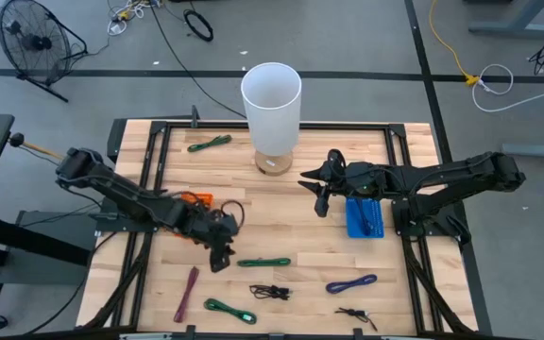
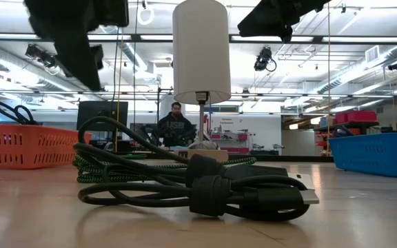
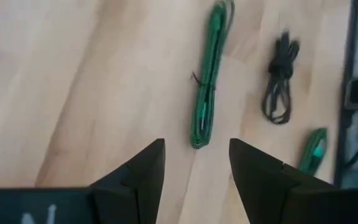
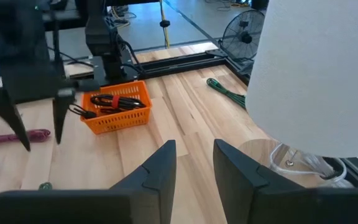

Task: Pick & Place USB Port
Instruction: Put the green charger cable into the blue bin

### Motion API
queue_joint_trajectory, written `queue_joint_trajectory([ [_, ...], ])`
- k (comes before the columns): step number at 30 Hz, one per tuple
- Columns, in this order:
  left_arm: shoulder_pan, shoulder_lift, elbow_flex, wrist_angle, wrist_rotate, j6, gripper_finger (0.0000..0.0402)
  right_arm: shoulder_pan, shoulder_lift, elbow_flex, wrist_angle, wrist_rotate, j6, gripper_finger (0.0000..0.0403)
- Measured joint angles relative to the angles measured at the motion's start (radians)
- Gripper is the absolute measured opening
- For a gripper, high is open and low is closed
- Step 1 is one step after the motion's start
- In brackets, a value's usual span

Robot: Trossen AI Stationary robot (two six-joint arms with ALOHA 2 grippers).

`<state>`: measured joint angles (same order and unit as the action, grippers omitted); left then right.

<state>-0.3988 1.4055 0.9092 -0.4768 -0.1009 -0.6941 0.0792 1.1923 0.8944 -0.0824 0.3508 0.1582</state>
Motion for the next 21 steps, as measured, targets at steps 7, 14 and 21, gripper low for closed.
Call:
queue_joint_trajectory([
  [7,0.023,0.162,0.017,0.026,0.02,0.021,0.0185,0.0,0.0,0.0,0.012,0.0,0.014,0.0107],
  [14,0.026,0.261,0.08,0.088,0.081,0.121,0.0185,0.0,0.0,0.001,0.01,-0.001,0.021,0.0107],
  [21,0.027,0.335,0.135,0.087,0.1,0.188,0.0185,0.0,0.0,0.001,0.01,-0.001,0.019,0.0107],
])
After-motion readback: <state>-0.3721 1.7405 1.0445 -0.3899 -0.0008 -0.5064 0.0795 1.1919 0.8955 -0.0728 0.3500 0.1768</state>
